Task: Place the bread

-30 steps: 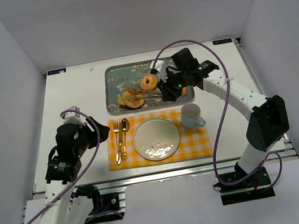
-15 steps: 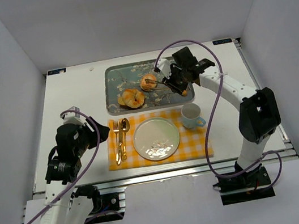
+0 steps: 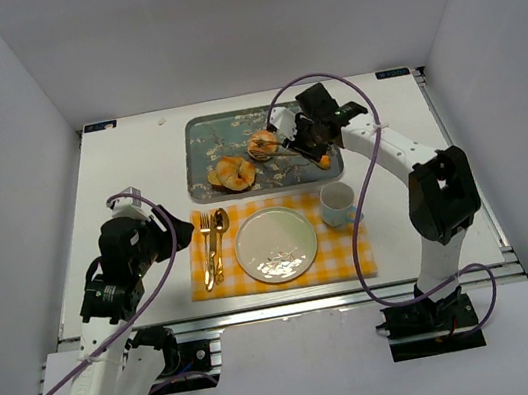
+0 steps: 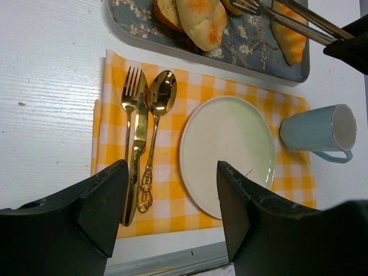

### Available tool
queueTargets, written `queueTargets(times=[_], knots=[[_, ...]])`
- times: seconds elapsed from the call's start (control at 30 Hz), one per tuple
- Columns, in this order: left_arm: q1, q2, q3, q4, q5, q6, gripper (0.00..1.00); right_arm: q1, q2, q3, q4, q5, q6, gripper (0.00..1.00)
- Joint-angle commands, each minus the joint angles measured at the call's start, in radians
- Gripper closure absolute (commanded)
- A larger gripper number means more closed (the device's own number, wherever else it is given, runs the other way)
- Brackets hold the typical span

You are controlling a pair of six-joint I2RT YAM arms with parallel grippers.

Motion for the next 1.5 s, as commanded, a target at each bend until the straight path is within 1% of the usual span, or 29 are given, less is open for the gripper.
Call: queueTargets(times=[0.0, 0.03, 0.07, 0.13, 0.27, 0.43, 0.5, 0.63, 0.7, 0.73, 0.83, 0.97, 1.07, 1.2, 1.27, 1.33, 1.37, 1.47], knots=[[0.001, -0.006, -0.002, 0.017, -0.005, -0.005, 0.28, 0.003, 0.001, 0.047, -0.007, 0.006, -0.041, 0.63], [-0.001, -0.006, -0.002, 0.018, -0.005, -0.005, 0.28, 0.006, 0.002, 0.047, -0.009, 0.003, -0.051, 0.65], [-0.001, -0.004, -0.002, 0.018, -0.005, -0.006, 0.28, 0.006, 0.002, 0.047, -0.015, 0.003, -0.052, 0.72], [-0.001, -0.006, -0.002, 0.021, -0.004, -0.006, 0.28, 0.006, -0.002, 0.047, -0.019, -0.002, -0.057, 0.82], [0.001, -0.004, -0.002, 0.025, -0.004, -0.008, 0.28, 0.006, -0.024, 0.043, -0.013, -0.01, -0.052, 0.9], [-0.001, -0.007, 0.002, 0.02, -0.005, -0.008, 0.28, -0.016, -0.103, 0.045, 0.01, -0.066, -0.002, 0.94], [-0.001, -0.01, 0.005, 0.014, -0.007, -0.008, 0.28, -0.022, -0.126, 0.053, -0.012, -0.091, 0.017, 0.94], [0.001, -0.016, 0.012, 0.006, -0.013, -0.006, 0.28, -0.025, -0.232, 0.022, -0.053, -0.16, 0.015, 0.95], [0.001, -0.019, 0.013, 0.005, -0.014, -0.006, 0.28, -0.025, -0.274, -0.028, -0.088, -0.207, 0.015, 0.95], [-0.001, -0.021, 0.01, 0.005, -0.014, -0.006, 0.28, -0.025, -0.319, -0.051, -0.132, -0.268, 0.014, 0.95], [-0.001, -0.024, 0.005, 0.011, -0.014, -0.009, 0.28, -0.01, -0.413, -0.171, -0.212, -0.382, -0.006, 0.95], [-0.001, -0.019, 0.004, 0.017, -0.011, -0.009, 0.28, 0.032, -0.539, -0.343, -0.257, -0.43, -0.041, 0.96], [-0.001, -0.007, 0.008, 0.023, -0.008, -0.006, 0.28, 0.04, -0.567, -0.387, -0.317, -0.445, -0.066, 0.96], [-0.001, 0.011, 0.01, 0.04, -0.001, -0.003, 0.28, 0.059, -0.599, -0.449, -0.325, -0.419, -0.089, 0.95], [0.001, 0.016, 0.007, 0.048, 0.003, -0.004, 0.28, 0.069, -0.596, -0.46, -0.32, -0.405, -0.091, 0.93], [0.001, 0.017, 0.004, 0.055, 0.004, -0.006, 0.28, 0.075, -0.582, -0.454, -0.312, -0.401, -0.089, 0.85], [-0.001, 0.017, 0.002, 0.054, 0.006, -0.008, 0.28, 0.076, -0.573, -0.451, -0.314, -0.402, -0.091, 0.79], [0.001, 0.013, 0.004, 0.046, -0.002, -0.006, 0.28, 0.076, -0.568, -0.426, -0.312, -0.407, -0.091, 0.78]])
